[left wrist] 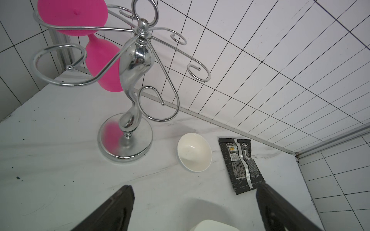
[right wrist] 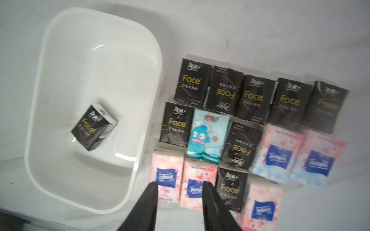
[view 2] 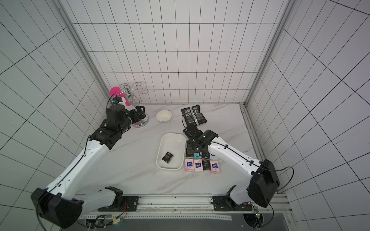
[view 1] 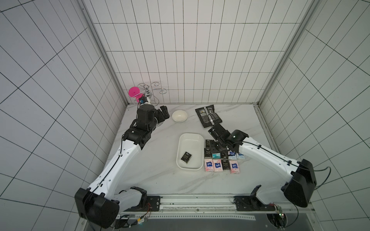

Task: Take the pocket tissues out of the storage box
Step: Place the pocket tissues at the center of the board, then pick up the pocket tissues from the storage box.

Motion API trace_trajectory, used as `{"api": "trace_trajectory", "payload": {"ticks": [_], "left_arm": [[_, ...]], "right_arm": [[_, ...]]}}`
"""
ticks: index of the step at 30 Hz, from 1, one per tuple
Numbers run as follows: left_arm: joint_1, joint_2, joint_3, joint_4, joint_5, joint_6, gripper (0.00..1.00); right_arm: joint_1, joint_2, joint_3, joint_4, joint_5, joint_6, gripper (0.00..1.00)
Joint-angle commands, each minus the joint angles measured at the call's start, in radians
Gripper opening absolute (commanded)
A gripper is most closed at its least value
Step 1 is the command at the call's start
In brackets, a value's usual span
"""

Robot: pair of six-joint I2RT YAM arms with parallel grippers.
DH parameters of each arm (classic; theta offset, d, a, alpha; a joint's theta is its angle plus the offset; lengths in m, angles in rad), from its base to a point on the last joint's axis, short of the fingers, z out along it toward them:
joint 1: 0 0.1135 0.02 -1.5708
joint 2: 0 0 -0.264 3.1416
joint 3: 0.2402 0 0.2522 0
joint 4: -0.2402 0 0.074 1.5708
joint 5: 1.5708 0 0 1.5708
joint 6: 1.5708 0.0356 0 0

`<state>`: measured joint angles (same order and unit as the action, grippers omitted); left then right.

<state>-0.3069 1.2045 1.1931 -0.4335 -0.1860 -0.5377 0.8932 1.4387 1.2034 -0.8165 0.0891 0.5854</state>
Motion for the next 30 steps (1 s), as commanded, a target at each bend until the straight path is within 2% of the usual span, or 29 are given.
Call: {"api": "trace_trajectory", "payload": {"ticks": [1,6,12,18,30], "left_arm": [[-0.002,0.008,0.034,-0.024,-0.037,0.026,0.98],[-0.002,0.011,0.030,-0.028,-0.042,0.024,0.99],[0.000,0.001,0.020,-0.031,-0.054,0.025,0.99],[-0.001,-0.012,0.016,-0.031,-0.047,0.022,0.99],[0.032,-0.040,-0.007,-0.023,-0.021,0.018,0.99]], "right_arm": [[0.072,0.035,0.045,0.154,-0.094,0.118,0.42],[0.158,0.137,0.103,0.217,-0.096,0.226,0.43],[0.189,0.206,0.056,0.340,-0.149,0.398,0.46],[0.211,0.260,0.021,0.382,-0.140,0.534,0.49],[0.192,0.334,-0.021,0.366,-0.149,0.572,0.50]]}}
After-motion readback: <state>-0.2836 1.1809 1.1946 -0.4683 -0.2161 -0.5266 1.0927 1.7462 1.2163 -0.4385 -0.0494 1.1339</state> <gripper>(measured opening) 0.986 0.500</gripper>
